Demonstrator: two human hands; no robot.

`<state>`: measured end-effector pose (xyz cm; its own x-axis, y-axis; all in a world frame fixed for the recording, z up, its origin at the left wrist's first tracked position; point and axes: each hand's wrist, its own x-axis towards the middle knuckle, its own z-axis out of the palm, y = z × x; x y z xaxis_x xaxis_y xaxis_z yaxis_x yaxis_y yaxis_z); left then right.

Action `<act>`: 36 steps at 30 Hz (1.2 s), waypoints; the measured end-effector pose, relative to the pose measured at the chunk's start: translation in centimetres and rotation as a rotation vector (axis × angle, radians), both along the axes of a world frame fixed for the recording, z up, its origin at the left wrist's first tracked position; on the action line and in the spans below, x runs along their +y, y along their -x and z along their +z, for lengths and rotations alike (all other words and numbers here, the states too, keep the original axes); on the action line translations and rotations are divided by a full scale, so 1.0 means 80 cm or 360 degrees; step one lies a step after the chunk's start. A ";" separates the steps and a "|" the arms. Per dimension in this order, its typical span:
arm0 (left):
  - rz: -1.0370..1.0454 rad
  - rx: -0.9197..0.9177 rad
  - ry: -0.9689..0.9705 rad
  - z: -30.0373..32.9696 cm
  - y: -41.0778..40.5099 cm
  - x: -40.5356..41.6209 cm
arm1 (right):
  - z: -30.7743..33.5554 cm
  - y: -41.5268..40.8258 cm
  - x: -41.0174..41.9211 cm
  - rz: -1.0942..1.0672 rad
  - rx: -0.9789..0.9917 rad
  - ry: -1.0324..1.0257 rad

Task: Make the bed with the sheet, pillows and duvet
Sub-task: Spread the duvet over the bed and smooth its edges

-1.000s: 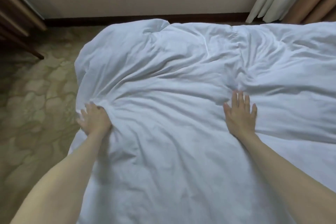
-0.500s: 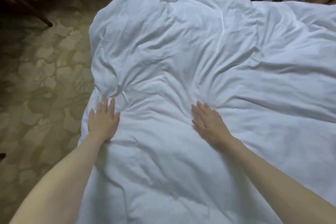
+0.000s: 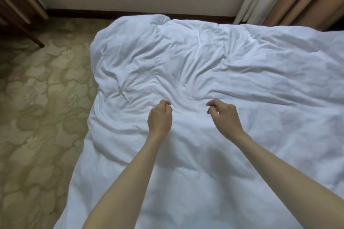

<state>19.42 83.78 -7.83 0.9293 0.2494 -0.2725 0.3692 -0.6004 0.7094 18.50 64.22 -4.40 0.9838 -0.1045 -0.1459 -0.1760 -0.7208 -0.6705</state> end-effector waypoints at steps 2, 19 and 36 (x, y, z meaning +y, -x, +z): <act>-0.0022 0.0013 0.0031 0.019 0.030 0.004 | 0.019 0.027 -0.016 -0.0062 -0.0018 0.0052; -0.0122 -0.0282 0.0216 0.219 0.280 -0.020 | 0.221 0.277 -0.031 -0.0378 -0.0374 -0.0358; -0.0197 -0.0280 0.0390 0.213 0.474 -0.009 | 0.223 0.494 -0.043 -0.0449 -0.0384 -0.0267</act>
